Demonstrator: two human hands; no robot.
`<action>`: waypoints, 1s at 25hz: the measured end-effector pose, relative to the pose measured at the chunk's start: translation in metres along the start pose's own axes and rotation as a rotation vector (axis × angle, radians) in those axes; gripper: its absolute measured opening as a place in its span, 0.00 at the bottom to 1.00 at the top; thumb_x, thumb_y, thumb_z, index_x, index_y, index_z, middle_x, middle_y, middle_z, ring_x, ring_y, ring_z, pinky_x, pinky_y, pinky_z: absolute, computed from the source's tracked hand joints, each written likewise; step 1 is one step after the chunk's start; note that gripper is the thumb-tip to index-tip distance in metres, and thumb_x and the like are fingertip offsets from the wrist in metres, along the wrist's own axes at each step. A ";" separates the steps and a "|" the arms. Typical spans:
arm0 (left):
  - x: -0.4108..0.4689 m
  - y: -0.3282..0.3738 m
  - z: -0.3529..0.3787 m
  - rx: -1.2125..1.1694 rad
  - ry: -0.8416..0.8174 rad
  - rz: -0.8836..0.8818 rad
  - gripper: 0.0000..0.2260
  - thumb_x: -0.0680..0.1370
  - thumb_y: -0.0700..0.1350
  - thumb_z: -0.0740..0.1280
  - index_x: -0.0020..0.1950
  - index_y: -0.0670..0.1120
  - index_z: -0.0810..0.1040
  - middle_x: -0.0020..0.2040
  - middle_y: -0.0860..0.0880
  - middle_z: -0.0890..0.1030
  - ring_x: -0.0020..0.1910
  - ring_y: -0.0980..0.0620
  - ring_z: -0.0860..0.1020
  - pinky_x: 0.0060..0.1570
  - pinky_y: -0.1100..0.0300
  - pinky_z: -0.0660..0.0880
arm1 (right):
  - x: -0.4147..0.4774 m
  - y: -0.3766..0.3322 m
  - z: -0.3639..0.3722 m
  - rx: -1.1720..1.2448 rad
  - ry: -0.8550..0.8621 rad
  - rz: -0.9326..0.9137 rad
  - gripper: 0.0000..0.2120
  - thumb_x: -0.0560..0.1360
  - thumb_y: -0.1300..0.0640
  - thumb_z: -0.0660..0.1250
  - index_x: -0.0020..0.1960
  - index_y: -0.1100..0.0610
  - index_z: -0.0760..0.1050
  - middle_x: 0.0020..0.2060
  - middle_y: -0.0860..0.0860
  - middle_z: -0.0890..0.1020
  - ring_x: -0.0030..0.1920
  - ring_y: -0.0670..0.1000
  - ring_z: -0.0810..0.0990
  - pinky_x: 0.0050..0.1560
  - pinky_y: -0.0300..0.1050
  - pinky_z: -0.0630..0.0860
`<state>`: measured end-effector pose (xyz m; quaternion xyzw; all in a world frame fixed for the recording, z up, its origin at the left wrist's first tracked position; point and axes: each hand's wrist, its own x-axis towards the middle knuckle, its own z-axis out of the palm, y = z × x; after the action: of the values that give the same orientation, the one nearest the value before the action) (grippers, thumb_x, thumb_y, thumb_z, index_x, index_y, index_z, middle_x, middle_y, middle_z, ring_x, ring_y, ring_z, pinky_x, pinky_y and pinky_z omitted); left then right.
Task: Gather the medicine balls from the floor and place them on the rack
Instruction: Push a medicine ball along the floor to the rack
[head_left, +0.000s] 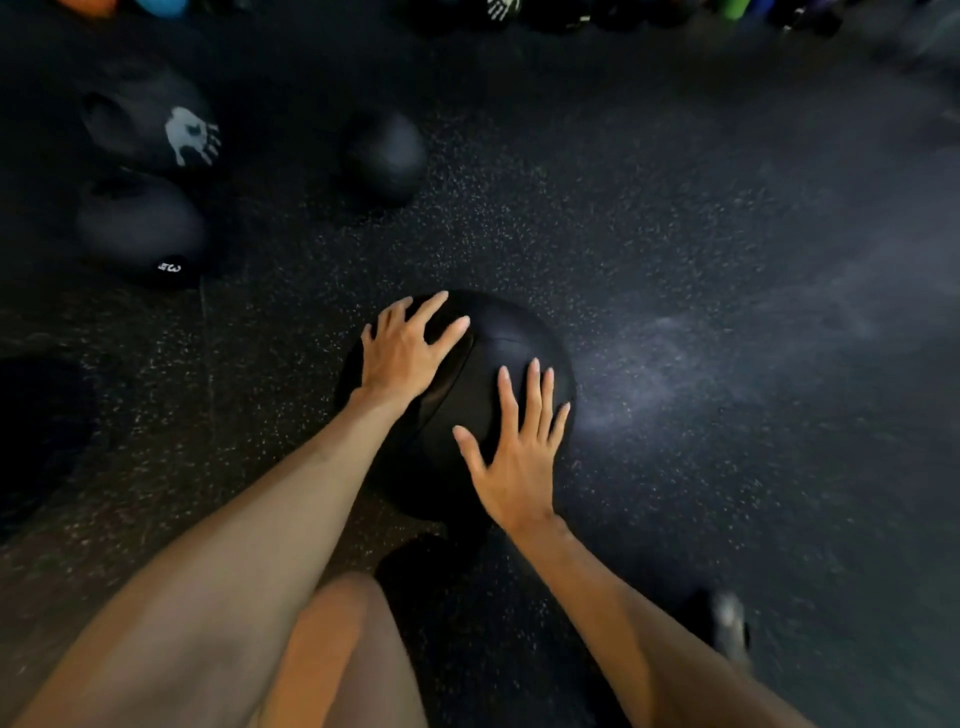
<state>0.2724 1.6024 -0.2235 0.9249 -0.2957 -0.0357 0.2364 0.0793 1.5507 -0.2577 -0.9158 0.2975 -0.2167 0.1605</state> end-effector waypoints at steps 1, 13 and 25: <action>0.008 0.002 -0.001 -0.006 -0.024 -0.028 0.27 0.78 0.70 0.54 0.76 0.63 0.64 0.75 0.45 0.68 0.75 0.44 0.65 0.72 0.39 0.61 | 0.002 0.002 0.004 -0.010 0.005 0.005 0.36 0.80 0.34 0.58 0.82 0.50 0.53 0.82 0.55 0.49 0.81 0.56 0.43 0.78 0.67 0.46; -0.032 -0.012 0.030 -0.156 0.118 -0.114 0.35 0.78 0.70 0.53 0.81 0.61 0.45 0.83 0.47 0.45 0.81 0.44 0.44 0.76 0.34 0.52 | 0.174 0.005 0.030 0.109 -0.050 0.158 0.29 0.80 0.34 0.55 0.78 0.44 0.63 0.79 0.53 0.60 0.80 0.56 0.52 0.76 0.70 0.49; 0.113 0.065 0.042 -0.072 0.134 -0.339 0.33 0.76 0.73 0.56 0.78 0.69 0.47 0.82 0.49 0.47 0.81 0.45 0.45 0.72 0.29 0.50 | 0.348 0.078 0.047 0.384 -0.161 0.158 0.23 0.81 0.42 0.56 0.71 0.51 0.73 0.70 0.50 0.75 0.72 0.55 0.68 0.73 0.62 0.60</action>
<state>0.3224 1.4747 -0.2226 0.9527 -0.1179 -0.0239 0.2791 0.3193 1.2842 -0.2259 -0.8567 0.3078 -0.1822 0.3716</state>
